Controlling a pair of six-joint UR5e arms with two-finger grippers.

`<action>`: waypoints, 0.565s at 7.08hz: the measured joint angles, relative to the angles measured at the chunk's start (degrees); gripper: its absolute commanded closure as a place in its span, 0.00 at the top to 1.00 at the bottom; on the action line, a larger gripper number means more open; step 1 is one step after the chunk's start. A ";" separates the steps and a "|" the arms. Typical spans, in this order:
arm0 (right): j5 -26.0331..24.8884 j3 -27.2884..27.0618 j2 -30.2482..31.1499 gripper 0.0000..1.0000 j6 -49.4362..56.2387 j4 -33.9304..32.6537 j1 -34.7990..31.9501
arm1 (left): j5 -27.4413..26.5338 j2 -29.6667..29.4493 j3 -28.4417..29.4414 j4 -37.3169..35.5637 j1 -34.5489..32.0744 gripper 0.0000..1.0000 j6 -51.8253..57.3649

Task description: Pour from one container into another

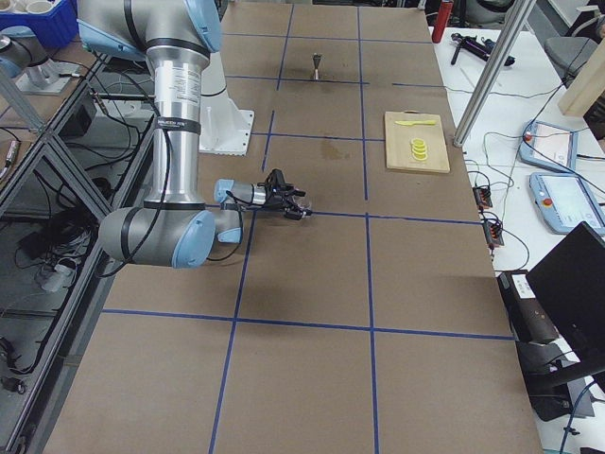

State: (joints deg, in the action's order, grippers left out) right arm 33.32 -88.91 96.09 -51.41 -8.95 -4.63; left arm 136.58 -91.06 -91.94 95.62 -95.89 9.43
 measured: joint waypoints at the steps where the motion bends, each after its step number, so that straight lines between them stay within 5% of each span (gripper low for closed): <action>1: 0.12 -0.13 0.03 1.00 0.55 0.04 -0.48 | 0.00 0.00 0.00 0.02 0.00 1.00 -0.01; 4: 0.75 -0.60 0.28 1.00 1.17 0.07 -2.34 | 0.08 0.00 -0.07 0.08 0.00 1.00 -0.02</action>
State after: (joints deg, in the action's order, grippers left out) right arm 34.07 -89.51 96.37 -50.24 -8.88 -6.97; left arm 136.66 -91.05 -92.01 95.71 -95.89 9.41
